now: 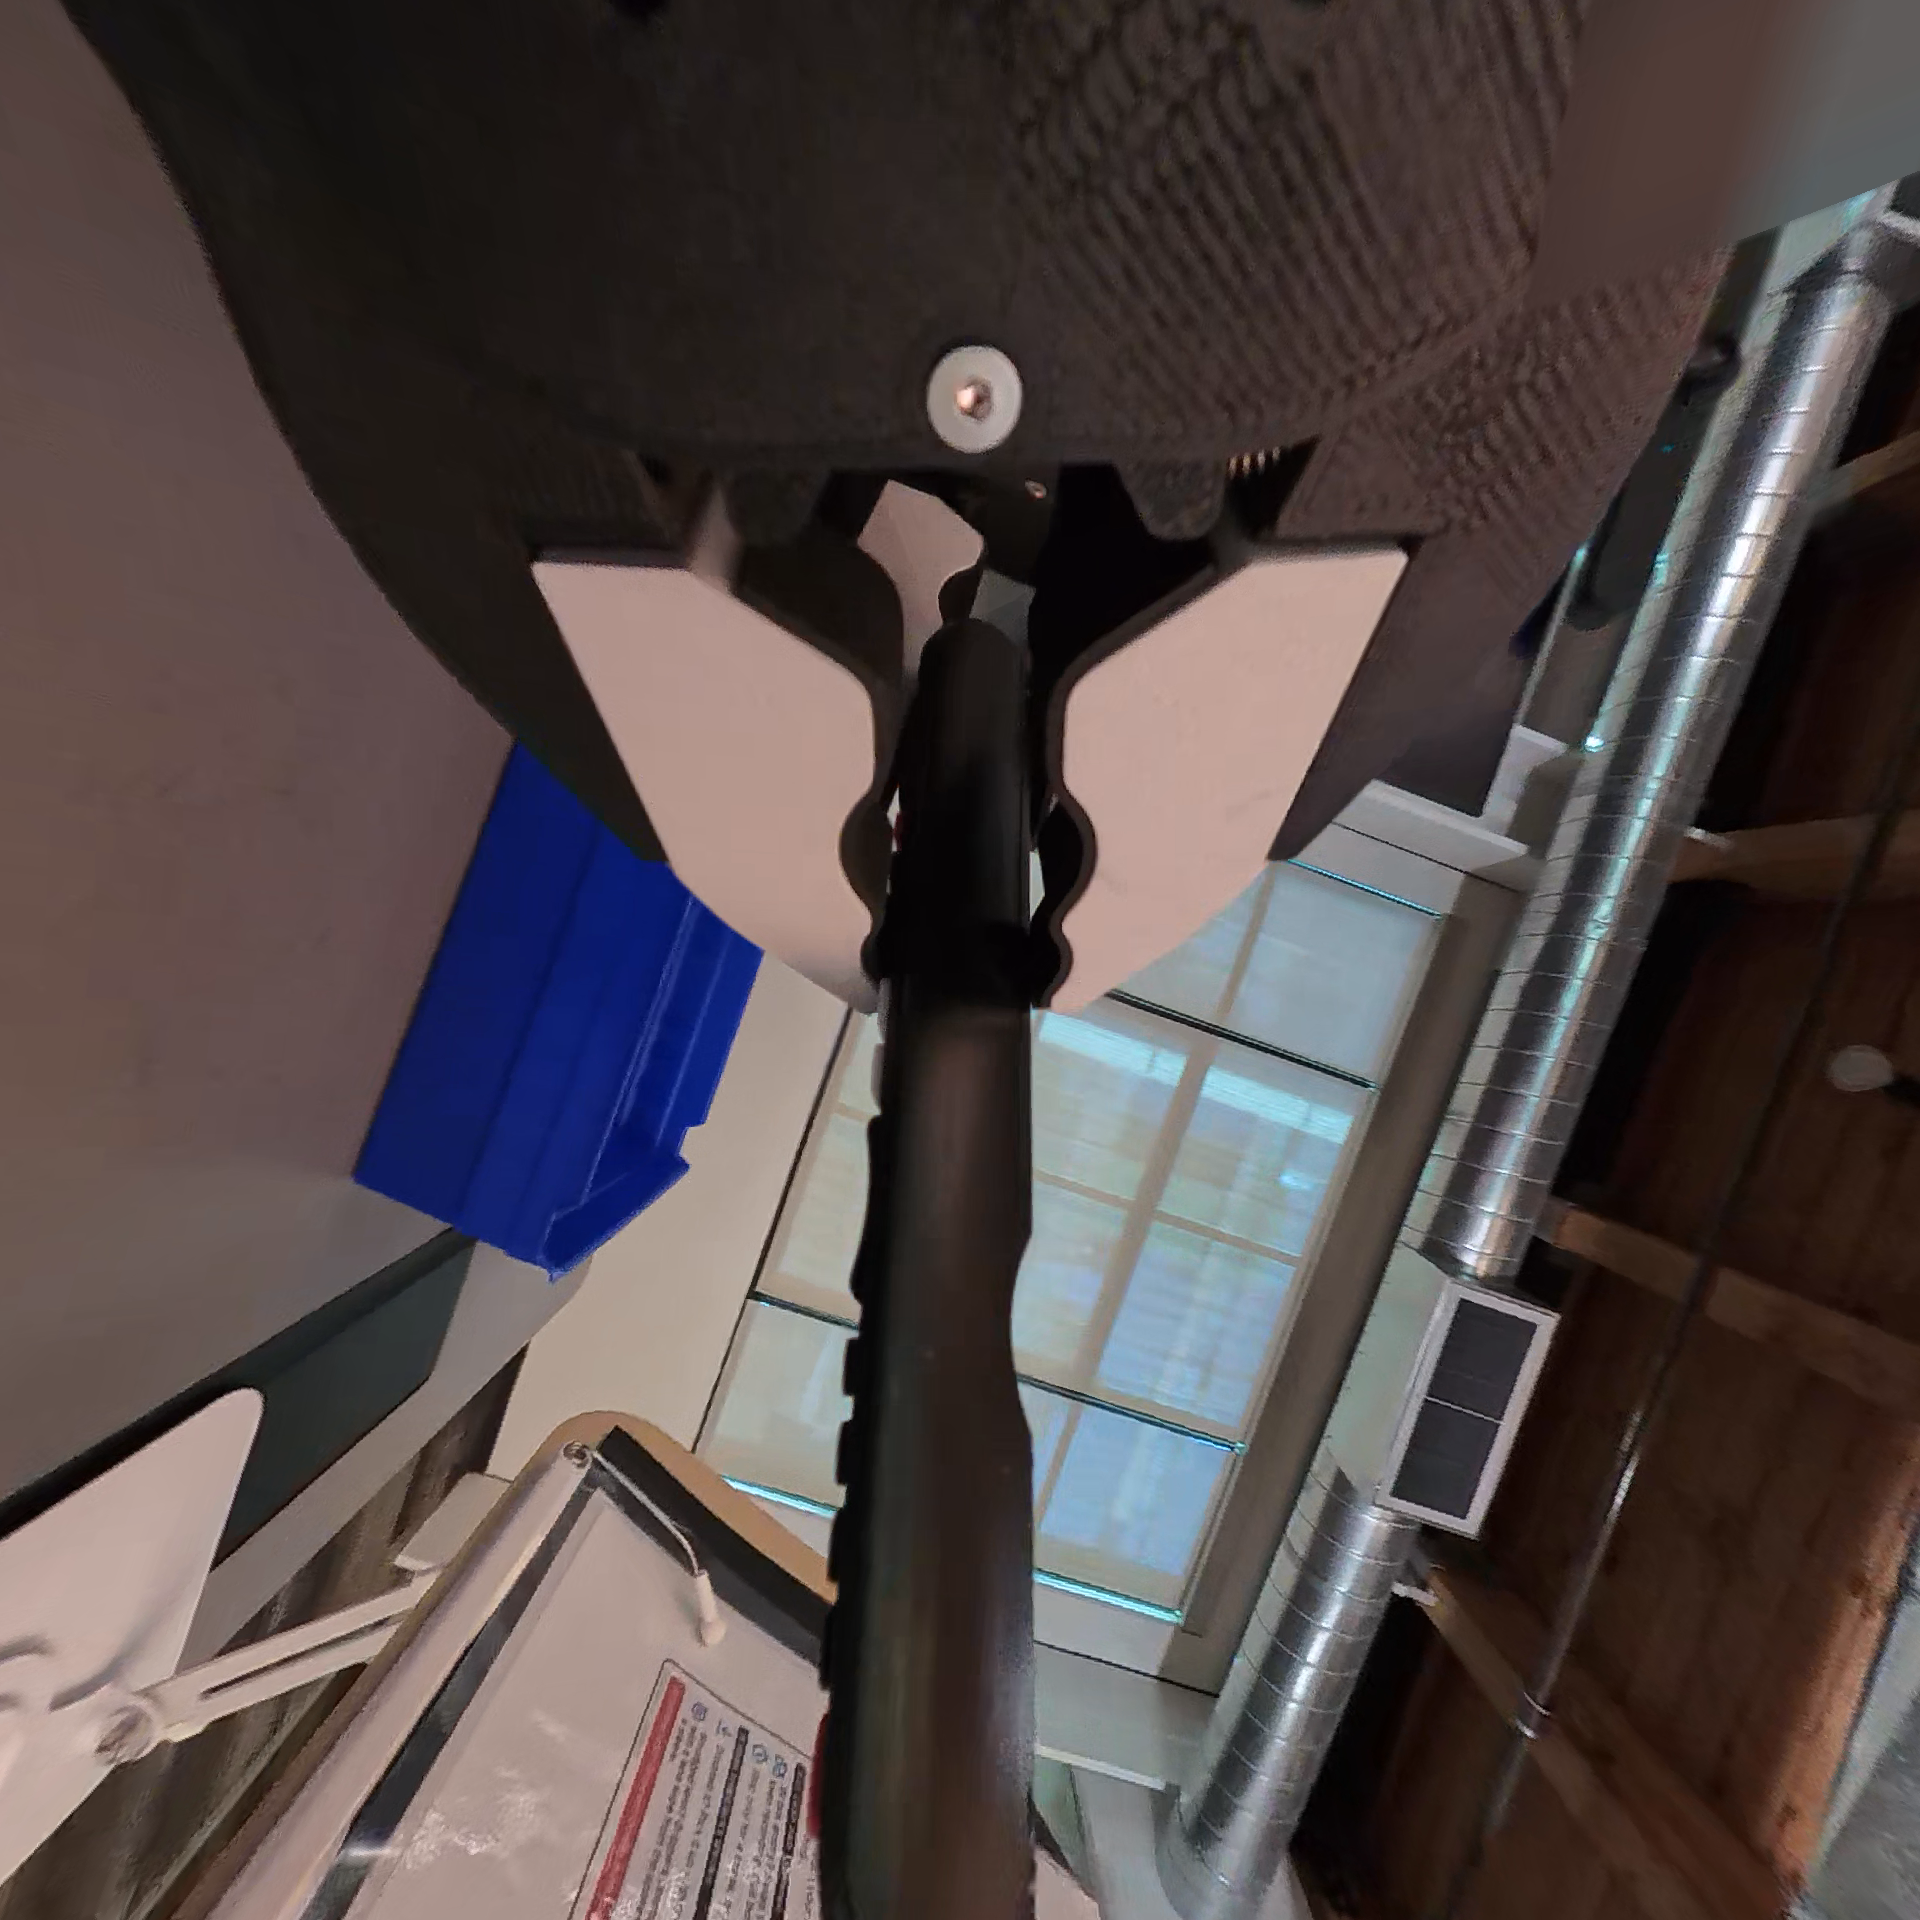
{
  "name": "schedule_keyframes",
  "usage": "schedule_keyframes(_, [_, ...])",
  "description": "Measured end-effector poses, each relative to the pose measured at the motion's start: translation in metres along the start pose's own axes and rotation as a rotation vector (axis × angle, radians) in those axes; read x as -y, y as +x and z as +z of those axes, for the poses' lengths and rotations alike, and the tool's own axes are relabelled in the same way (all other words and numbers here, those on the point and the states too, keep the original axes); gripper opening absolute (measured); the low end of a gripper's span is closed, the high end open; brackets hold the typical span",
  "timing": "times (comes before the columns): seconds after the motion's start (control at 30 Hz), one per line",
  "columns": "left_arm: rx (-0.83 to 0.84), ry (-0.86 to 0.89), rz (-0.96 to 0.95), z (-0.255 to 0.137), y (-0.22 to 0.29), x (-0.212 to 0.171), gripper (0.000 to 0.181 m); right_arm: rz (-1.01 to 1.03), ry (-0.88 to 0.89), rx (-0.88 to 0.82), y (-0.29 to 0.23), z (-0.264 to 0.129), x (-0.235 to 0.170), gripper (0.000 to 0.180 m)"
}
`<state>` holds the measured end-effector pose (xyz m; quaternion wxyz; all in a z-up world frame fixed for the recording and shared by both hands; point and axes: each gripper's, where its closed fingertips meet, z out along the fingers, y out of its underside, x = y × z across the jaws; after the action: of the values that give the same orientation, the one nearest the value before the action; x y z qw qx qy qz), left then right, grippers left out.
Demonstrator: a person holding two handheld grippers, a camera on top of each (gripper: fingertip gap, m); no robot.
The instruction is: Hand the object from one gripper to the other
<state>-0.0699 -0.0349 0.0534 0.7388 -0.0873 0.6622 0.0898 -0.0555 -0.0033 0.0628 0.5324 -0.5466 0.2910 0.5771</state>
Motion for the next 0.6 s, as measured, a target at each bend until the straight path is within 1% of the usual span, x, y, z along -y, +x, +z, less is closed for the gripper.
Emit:
schedule_keyframes(0.1, [0.032,-0.004,-0.033,-0.001,-0.007,0.000,0.024,-0.086,-0.018,-0.008,-0.006,0.001,-0.001,0.026])
schedule_keyframes(0.13, [0.035,-0.004,-0.082,-0.002,-0.013,0.000,0.023,-0.123,-0.026,0.004,-0.011,0.003,-0.002,0.030])
schedule_keyframes(0.2, [0.022,-0.003,-0.247,-0.004,-0.026,-0.005,0.022,-0.213,-0.026,0.009,-0.022,0.005,-0.002,0.049])
schedule_keyframes(0.3, [0.068,-0.016,-0.551,-0.011,-0.061,-0.024,0.022,-0.353,0.036,0.039,-0.049,-0.003,0.006,0.061])
schedule_keyframes(0.33, [0.093,-0.001,-0.648,-0.015,-0.073,-0.031,0.022,-0.397,0.061,0.062,-0.061,-0.006,0.009,0.064])
schedule_keyframes(0.4, [0.109,0.066,-0.881,-0.025,-0.095,-0.041,0.022,-0.490,0.113,0.119,-0.084,-0.015,0.015,0.064])
schedule_keyframes(0.47, [0.058,0.188,-1.158,-0.035,-0.112,-0.045,0.022,-0.569,0.172,0.159,-0.099,-0.024,0.024,0.064])
schedule_keyframes(0.6, [-0.125,0.518,-1.737,-0.051,-0.138,-0.048,0.022,-0.686,0.256,0.247,-0.116,-0.036,0.033,0.062])
